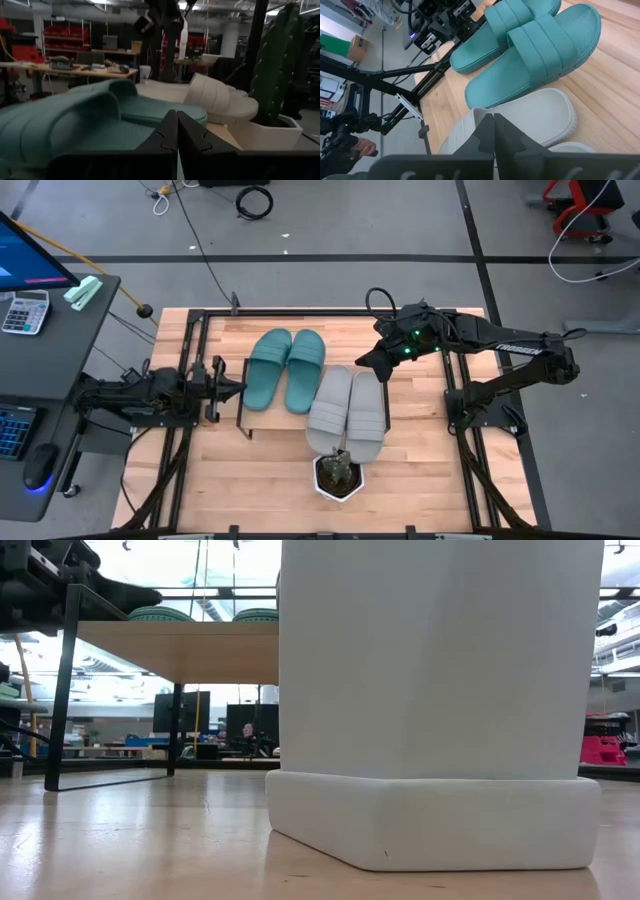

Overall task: Pick and place slides into the shelf
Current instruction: Return to Home Position

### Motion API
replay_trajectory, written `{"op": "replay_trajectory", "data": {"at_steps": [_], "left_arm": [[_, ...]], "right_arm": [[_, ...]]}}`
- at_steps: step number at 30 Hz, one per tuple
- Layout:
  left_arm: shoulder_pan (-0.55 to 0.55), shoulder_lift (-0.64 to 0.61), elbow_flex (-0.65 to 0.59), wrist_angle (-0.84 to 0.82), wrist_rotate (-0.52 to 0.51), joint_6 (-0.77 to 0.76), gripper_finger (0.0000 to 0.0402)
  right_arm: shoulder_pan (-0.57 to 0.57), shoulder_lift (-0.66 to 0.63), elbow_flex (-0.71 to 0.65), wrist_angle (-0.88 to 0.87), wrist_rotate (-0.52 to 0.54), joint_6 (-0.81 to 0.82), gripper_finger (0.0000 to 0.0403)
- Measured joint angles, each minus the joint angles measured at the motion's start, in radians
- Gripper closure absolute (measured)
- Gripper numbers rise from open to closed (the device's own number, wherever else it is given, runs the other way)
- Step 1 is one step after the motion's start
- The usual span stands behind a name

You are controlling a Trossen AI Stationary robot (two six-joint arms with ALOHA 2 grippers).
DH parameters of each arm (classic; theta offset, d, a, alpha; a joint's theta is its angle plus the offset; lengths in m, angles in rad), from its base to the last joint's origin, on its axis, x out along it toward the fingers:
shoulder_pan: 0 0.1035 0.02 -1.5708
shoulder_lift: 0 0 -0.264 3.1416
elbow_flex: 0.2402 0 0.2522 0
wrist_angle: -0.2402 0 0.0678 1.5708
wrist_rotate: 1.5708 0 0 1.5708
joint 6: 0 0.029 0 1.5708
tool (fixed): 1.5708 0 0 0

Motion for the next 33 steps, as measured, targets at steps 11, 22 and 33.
{"op": "replay_trajectory", "data": {"at_steps": [11,22,33], "left_arm": [[0.0,0.0,0.0,-0.079,-0.016,-0.007,0.0395],[0.0,0.0,-0.001,-0.065,-0.023,-0.037,0.0381],[0.0,0.0,-0.001,-0.066,-0.042,-0.158,0.0377]], "right_arm": [[0.0,0.0,0.0,-0.015,-0.006,0.003,0.0403],[0.0,0.0,0.0,-0.03,-0.014,-0.014,0.0403],[0.0,-0.066,0.0,-0.031,0.042,-0.109,0.0403]]}}
